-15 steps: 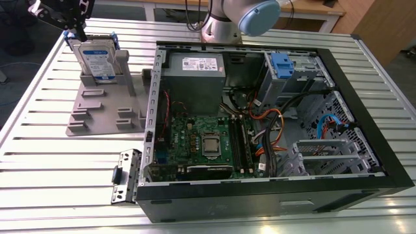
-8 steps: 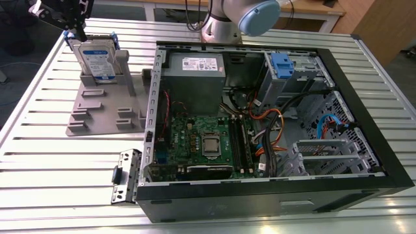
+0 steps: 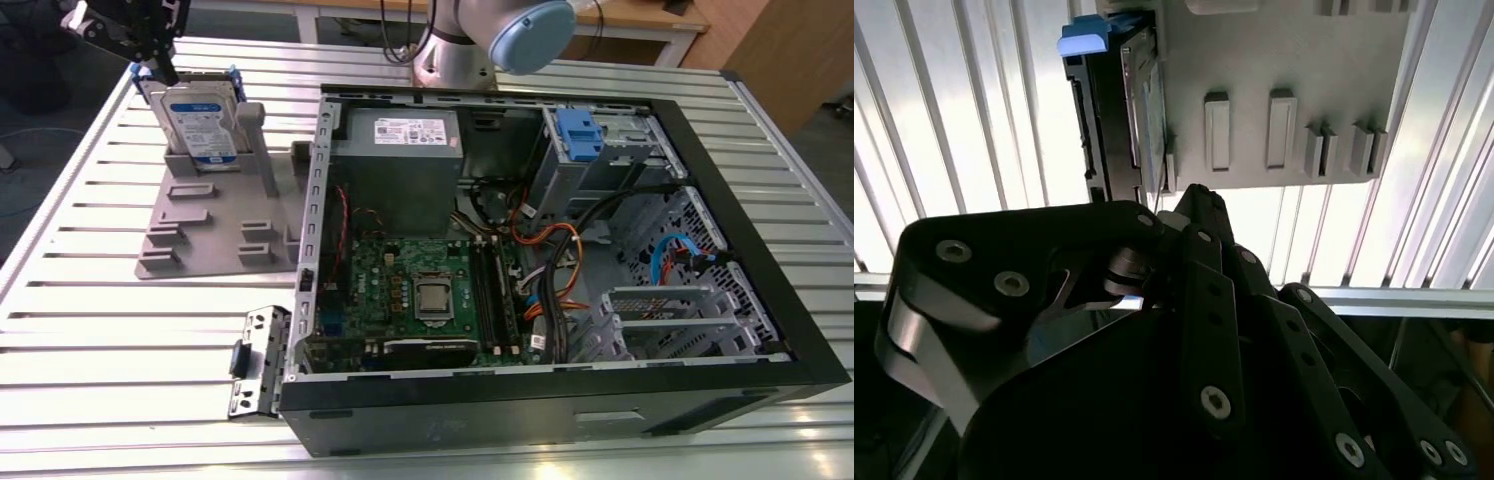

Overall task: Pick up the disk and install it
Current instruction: 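Pick up the disk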

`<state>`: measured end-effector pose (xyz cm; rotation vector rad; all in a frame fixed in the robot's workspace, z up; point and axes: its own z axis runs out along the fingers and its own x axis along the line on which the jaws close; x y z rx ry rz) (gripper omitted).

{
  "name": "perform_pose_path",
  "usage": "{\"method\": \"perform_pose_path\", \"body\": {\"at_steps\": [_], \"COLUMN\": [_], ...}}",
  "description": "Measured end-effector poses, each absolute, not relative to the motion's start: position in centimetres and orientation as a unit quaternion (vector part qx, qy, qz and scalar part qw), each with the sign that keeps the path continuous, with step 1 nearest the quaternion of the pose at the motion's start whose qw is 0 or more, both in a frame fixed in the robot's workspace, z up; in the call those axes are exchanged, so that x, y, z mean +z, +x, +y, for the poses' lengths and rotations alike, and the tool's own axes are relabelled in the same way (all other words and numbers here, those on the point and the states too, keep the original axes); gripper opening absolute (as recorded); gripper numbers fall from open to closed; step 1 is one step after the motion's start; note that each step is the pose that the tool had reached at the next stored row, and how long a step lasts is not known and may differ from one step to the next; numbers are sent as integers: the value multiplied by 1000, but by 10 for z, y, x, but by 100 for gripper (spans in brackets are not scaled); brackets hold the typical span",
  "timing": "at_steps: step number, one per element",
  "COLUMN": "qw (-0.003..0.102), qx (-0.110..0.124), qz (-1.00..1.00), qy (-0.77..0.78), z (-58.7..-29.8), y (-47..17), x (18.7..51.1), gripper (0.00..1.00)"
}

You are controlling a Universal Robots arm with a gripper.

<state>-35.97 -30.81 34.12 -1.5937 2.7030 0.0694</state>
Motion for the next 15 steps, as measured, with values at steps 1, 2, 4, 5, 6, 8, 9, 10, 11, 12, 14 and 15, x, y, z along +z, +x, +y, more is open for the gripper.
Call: {"method": "perform_pose_path", "body": {"at_steps": [1, 2, 4, 5, 6, 8, 9, 10, 11, 12, 14, 15], "qw": [1, 1, 1, 1, 1, 1, 1, 1, 1, 1, 0, 0], "qx": [22, 22, 22, 22, 22, 22, 22, 22, 22, 22, 22, 22], "qz": [859, 857, 853, 851, 849, 845, 844, 842, 840, 838, 834, 832], "qy": [-511, -514, -521, -524, -527, -534, -537, -540, -542, -546, -551, -554], "z": [-308, -308, -308, -308, -308, -308, -308, -308, -308, -308, -308, -308], "y": [-360, -360, -360, -360, -360, -360, -360, -360, -360, -360, -360, -360], "x": [341, 341, 341, 341, 341, 341, 341, 341, 341, 341, 341, 341], "gripper": [10, 10, 10, 10, 10, 10, 10, 10, 10, 10, 10, 10]}}
